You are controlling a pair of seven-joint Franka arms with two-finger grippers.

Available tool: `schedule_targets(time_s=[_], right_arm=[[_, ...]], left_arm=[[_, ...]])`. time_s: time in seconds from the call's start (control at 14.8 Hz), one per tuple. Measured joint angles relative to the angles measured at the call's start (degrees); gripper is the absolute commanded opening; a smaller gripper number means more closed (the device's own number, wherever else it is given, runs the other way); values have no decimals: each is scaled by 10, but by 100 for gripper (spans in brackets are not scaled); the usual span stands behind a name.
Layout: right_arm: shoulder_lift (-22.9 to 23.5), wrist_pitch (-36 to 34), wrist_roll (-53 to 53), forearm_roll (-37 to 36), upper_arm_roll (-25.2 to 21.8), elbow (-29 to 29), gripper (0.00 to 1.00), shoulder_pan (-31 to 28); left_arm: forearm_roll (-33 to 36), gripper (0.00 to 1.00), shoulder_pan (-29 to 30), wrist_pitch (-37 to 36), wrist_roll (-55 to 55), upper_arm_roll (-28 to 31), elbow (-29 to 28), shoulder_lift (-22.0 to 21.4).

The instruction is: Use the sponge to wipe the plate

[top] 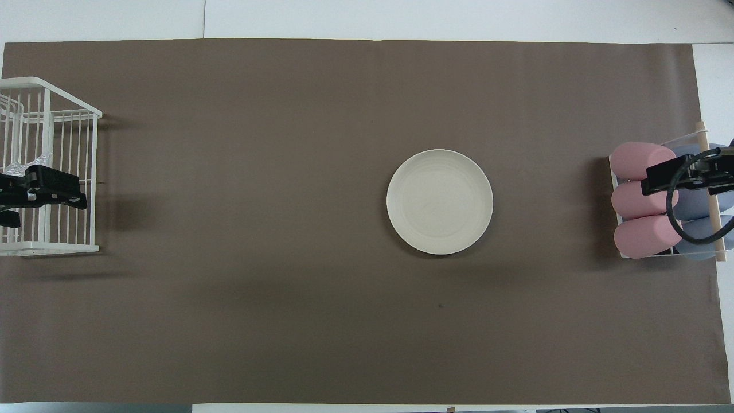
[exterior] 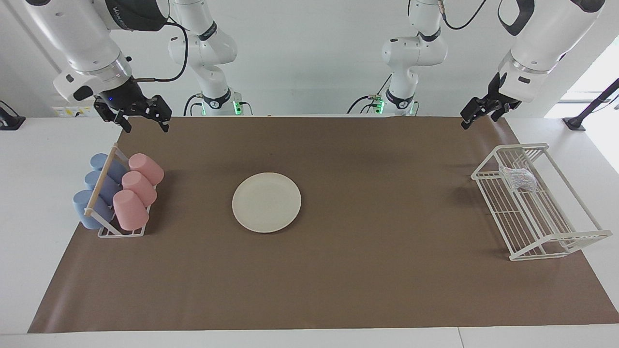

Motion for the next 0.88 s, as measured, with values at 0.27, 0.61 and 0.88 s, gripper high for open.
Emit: schedule_targets(time_s=[0.27,0.61,0.88], right_arm=[[0,0,2,0,0,0,100,0],[0,0,3,0,0,0,100,0],[0,0,5,0,0,0,100,0]], left_arm=[[-9,100,-16,-61,3,7,48,21],[-4,100,-19,-62,10,9,66,41],[-4,100,-19,-62,11,12,67,43]])
